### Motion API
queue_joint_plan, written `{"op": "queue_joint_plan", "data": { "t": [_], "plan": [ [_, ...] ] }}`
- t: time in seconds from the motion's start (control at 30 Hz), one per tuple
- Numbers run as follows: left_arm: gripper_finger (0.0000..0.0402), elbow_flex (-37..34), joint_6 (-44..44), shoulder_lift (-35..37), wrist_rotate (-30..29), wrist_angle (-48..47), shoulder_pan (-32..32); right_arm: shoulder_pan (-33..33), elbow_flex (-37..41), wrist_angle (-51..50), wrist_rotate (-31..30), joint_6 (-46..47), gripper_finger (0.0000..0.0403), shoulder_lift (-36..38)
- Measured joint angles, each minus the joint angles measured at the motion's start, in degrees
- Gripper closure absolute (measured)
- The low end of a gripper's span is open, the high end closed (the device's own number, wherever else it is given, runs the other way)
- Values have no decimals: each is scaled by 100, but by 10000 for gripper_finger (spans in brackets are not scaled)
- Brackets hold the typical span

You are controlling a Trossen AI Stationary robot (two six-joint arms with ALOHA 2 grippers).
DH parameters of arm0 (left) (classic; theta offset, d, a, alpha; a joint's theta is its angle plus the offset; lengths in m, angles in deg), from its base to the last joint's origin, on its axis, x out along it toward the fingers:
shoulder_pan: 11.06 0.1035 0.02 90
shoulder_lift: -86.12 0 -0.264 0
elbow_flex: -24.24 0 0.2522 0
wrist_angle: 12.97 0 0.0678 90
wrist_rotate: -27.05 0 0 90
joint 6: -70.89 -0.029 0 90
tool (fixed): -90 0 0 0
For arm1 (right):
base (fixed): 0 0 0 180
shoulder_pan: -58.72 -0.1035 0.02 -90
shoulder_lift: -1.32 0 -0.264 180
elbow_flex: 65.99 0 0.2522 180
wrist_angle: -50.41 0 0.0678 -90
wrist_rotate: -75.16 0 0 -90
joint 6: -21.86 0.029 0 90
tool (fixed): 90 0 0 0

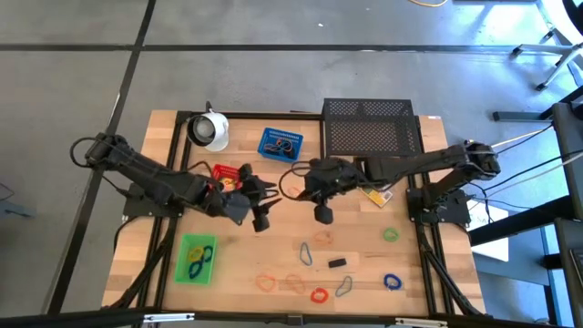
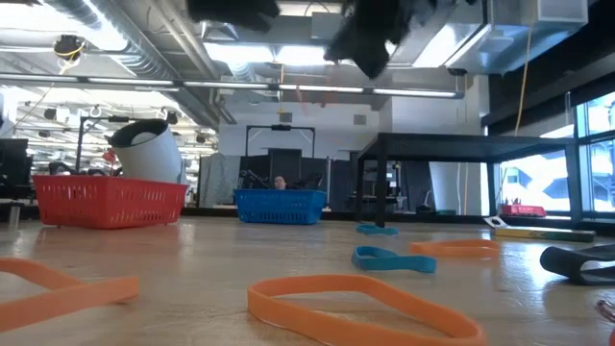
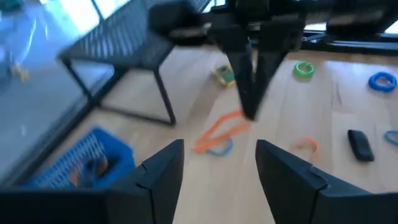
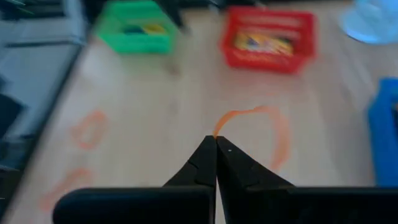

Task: Pick & Place Office Desk Supplies
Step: Put the orange rubber band into the blue bin

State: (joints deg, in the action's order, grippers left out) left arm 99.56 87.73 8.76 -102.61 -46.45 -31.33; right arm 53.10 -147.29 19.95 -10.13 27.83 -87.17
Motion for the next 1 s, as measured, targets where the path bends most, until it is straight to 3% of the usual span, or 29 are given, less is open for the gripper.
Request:
{"op": "queue_joint_plan", "data": {
  "t": [0.13,0.43,0.63,0.87,1.0],
  "plan": [
    [208,0,-921,0,539,526,235,55,-392,5,520,-2,401,2],
    [221,0,-1059,0,1739,969,567,60,-894,8,540,-316,401,9],
    [262,0,-927,0,1545,965,529,62,-955,1,540,-385,401,9],
    [389,0,-980,0,1212,963,529,60,-956,-18,538,-312,389,9],
    [397,0,-703,0,1066,963,532,99,-957,-85,523,-35,374,9]
  ]
}}
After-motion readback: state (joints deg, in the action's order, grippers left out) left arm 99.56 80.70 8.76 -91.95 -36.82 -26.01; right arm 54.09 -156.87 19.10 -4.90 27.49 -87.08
